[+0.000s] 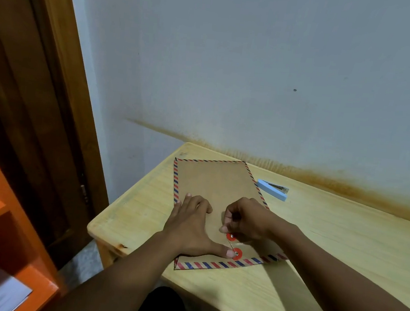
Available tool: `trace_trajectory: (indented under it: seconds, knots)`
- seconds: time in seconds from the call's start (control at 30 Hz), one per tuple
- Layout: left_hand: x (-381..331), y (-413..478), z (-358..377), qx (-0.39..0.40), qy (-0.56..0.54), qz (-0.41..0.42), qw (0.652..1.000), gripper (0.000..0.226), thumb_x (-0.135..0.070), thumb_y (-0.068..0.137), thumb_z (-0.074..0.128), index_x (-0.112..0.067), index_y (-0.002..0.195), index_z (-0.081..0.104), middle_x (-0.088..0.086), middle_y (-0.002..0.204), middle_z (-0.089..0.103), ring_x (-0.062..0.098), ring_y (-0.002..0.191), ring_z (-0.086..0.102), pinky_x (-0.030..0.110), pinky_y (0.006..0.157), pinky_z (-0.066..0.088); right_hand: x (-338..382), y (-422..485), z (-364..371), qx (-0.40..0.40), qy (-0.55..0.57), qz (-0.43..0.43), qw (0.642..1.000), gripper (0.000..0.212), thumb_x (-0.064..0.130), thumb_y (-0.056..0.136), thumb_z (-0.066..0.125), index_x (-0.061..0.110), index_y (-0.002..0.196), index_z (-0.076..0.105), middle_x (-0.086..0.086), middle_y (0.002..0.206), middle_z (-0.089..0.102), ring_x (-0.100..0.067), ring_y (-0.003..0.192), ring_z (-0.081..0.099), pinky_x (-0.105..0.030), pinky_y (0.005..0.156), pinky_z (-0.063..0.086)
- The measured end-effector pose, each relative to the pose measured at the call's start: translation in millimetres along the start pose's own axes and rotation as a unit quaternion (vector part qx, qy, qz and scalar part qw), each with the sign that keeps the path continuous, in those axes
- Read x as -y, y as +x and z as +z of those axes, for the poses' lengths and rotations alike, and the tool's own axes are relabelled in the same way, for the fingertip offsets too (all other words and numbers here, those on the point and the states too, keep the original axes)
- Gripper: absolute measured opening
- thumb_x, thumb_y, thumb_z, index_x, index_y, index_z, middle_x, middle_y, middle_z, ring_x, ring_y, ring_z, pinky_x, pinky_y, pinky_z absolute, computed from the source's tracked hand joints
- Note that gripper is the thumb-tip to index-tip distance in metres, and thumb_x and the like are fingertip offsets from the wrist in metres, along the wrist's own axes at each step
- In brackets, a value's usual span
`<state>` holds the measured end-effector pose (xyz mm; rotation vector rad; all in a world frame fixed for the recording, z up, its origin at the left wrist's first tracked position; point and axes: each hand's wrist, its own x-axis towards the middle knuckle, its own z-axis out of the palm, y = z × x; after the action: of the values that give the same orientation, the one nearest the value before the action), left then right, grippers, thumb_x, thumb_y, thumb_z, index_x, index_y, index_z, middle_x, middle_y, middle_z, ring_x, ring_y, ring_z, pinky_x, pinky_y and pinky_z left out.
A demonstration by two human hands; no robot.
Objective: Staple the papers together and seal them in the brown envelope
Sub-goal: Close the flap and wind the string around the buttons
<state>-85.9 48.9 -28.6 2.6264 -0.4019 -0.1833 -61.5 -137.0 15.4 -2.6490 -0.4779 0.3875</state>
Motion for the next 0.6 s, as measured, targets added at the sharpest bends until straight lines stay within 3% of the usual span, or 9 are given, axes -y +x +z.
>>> trace_trajectory:
  seconds: [0.2, 0.3, 0.43, 0.53, 0.6]
  knots:
    - [-3.3, 0.6, -1.9, 0.013, 0.001, -0.014, 1.000, 0.105, -0.086, 0.054, 0.076, -0.030, 0.133, 0.037, -0.009, 0.152, 0.032, 0.020, 0.159, -0.001, 0.048, 0.128, 0.012, -13.5, -0.5, -9.6, -0.018, -0.030, 0.044, 0.998, 0.008, 0.025, 0.088, 0.073, 0.020, 0.082, 0.072, 0.008, 0.077, 0.068, -0.012, 0.080, 0.063, -0.031, 0.078, 0.054]
    - [-3.4, 1.7, -2.1, 0.015, -0.008, -0.017, 1.000, 0.106, -0.086, 0.053, 0.077, -0.030, 0.133, 0.037, -0.011, 0.151, 0.032, 0.019, 0.159, -0.002, 0.048, 0.128, 0.010, -19.6, -10.4, -12.2, -0.053, -0.077, 0.046, 0.995, 0.009, 0.023, 0.089, 0.070, 0.015, 0.092, 0.075, 0.009, 0.083, 0.066, -0.016, 0.084, 0.064, -0.032, 0.075, 0.054]
    - [-5.0, 4.1, -1.8, 0.012, -0.010, -0.022, 1.000, 0.105, -0.086, 0.053, 0.077, -0.029, 0.132, 0.038, -0.010, 0.149, 0.033, 0.020, 0.159, -0.002, 0.046, 0.128, 0.008, -22.0, -35.9, -8.0, -0.134, -0.155, 0.023, 0.978, 0.015, 0.026, 0.094, 0.060, 0.022, 0.101, 0.073, 0.005, 0.096, 0.069, -0.014, 0.082, 0.058, -0.023, 0.062, 0.043]
    - [-8.9, 5.7, -1.2, 0.011, 0.005, -0.027, 1.000, 0.105, -0.087, 0.055, 0.074, -0.027, 0.134, 0.037, -0.007, 0.153, 0.032, 0.024, 0.159, -0.002, 0.049, 0.128, 0.008, -22.7, -61.1, 1.9, -0.166, -0.212, -0.010, 0.963, 0.018, 0.031, 0.094, 0.054, 0.026, 0.102, 0.070, 0.005, 0.097, 0.067, -0.017, 0.083, 0.057, -0.027, 0.059, 0.037]
    - [-10.6, 6.6, -1.9, 0.019, 0.007, -0.032, 0.999, 0.107, -0.088, 0.056, 0.073, -0.027, 0.135, 0.036, -0.005, 0.155, 0.030, 0.026, 0.159, -0.002, 0.050, 0.129, 0.007, -23.6, -77.8, 9.8, -0.154, -0.231, -0.034, 0.960, 0.019, 0.032, 0.095, 0.052, 0.025, 0.100, 0.069, 0.005, 0.095, 0.065, -0.016, 0.087, 0.059, -0.030, 0.061, 0.042]
